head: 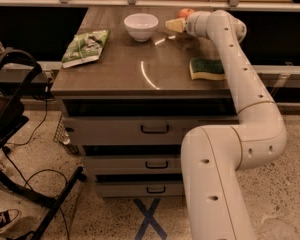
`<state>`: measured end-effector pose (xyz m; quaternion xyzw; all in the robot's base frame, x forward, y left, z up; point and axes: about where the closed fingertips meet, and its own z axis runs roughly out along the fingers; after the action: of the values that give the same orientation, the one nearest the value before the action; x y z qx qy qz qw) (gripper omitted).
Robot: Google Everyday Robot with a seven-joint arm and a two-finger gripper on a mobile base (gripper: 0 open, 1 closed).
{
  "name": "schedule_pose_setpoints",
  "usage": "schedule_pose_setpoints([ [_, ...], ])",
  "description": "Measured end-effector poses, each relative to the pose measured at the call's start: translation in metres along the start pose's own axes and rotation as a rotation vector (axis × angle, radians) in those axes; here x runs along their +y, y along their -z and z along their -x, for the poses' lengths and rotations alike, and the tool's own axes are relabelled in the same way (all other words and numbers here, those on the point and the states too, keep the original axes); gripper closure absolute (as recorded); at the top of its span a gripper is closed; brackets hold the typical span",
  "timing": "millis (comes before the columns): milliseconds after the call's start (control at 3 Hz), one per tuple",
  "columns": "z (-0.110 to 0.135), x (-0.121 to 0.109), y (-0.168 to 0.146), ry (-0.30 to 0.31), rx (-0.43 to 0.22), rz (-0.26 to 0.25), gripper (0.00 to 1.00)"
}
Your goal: Move apple near green jalapeno chip bag
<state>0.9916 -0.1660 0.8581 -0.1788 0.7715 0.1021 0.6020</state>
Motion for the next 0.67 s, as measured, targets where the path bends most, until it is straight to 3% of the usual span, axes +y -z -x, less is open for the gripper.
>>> schedule_pose_setpoints([
  [333,-0.0018,0.0022,-0.0022,0.0,0.002,0.003,0.47],
  [667,-0.0044,0.0054,-0.0055,-0.001,0.006,0.007,0.78],
])
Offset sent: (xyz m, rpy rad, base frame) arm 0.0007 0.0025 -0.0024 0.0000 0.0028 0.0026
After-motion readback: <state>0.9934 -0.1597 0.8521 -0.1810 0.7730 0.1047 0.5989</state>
